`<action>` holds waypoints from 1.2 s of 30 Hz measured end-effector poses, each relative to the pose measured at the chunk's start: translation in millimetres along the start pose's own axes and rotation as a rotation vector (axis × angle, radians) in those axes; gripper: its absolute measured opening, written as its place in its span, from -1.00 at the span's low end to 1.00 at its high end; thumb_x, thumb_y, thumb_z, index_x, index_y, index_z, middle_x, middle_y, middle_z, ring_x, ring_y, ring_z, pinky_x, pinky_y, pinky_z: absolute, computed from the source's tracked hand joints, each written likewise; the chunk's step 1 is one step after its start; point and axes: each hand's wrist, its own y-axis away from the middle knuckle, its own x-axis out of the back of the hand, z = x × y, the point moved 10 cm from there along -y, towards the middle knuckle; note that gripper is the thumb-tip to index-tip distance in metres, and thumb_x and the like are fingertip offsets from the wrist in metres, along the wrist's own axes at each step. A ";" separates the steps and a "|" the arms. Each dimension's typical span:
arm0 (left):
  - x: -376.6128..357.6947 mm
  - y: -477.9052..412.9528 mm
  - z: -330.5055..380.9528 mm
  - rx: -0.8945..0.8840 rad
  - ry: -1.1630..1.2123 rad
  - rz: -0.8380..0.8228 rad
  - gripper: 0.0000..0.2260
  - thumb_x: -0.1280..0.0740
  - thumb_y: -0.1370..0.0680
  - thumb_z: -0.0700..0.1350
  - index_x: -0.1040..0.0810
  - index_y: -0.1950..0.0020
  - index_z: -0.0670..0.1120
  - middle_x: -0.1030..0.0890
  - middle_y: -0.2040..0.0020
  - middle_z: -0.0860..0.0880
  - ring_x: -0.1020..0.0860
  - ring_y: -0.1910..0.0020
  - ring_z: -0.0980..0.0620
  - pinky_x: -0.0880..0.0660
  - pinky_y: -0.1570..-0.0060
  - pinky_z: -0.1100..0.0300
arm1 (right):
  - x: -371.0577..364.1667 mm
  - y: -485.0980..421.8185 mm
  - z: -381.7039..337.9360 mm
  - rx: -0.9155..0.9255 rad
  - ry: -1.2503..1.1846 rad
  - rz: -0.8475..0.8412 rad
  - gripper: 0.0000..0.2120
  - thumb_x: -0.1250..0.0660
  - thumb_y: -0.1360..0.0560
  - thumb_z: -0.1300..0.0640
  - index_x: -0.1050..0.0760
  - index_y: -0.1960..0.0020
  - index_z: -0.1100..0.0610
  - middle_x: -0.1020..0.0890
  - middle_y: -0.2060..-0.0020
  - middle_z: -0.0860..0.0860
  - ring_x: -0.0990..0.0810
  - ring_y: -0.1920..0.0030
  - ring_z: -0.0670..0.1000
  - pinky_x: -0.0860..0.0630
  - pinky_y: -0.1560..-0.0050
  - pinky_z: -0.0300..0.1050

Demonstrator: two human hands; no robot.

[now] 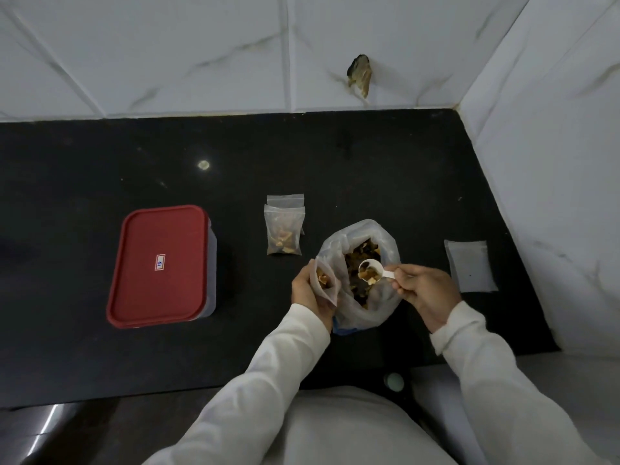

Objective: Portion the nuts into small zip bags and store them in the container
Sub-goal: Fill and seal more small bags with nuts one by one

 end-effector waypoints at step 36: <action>6.5 16.9 14.1 0.031 -0.073 0.029 -0.63 -0.36 -0.55 -0.01 -0.54 -0.31 -0.13 -0.63 -0.15 -0.19 -0.63 0.11 -0.09 -0.56 0.44 0.21 | -92.8 116.6 -85.3 1.070 0.745 0.269 -0.83 -0.37 -0.50 0.36 -0.67 -0.01 0.19 -0.68 0.12 0.04 -0.65 0.15 -0.05 -0.63 0.13 -0.12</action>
